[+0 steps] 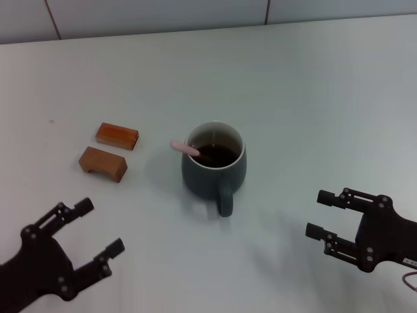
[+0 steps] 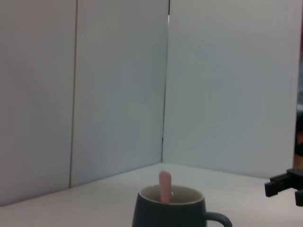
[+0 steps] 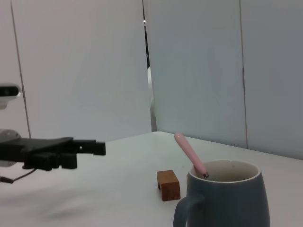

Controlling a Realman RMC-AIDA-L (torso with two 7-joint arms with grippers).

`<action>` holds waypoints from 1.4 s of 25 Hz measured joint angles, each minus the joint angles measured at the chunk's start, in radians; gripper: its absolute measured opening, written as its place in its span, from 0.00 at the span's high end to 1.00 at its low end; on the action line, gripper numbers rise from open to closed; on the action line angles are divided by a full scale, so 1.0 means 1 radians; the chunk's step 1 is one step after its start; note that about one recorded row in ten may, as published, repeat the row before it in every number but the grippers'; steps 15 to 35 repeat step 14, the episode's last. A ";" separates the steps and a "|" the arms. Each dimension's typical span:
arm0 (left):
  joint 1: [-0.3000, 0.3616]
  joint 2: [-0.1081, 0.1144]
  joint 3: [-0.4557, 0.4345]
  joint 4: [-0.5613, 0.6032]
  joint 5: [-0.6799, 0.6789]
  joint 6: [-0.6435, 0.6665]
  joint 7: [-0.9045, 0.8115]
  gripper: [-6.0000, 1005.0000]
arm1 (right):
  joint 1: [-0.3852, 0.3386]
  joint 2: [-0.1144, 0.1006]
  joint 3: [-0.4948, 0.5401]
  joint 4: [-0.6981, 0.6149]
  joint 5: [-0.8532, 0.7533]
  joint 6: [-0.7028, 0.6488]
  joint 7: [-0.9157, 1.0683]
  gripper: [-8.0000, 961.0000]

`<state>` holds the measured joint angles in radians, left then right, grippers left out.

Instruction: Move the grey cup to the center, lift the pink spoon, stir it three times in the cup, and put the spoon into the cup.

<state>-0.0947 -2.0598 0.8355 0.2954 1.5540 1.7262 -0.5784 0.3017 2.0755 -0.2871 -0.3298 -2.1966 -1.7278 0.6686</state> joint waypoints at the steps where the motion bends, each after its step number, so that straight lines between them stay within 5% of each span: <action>1: -0.003 0.000 0.000 -0.008 0.004 -0.005 0.002 0.20 | 0.000 0.000 0.000 0.000 0.000 0.000 0.000 0.37; 35: -0.044 0.005 0.000 -0.033 0.042 -0.036 -0.058 0.19 | -0.006 0.001 -0.011 0.007 -0.009 0.032 0.000 0.37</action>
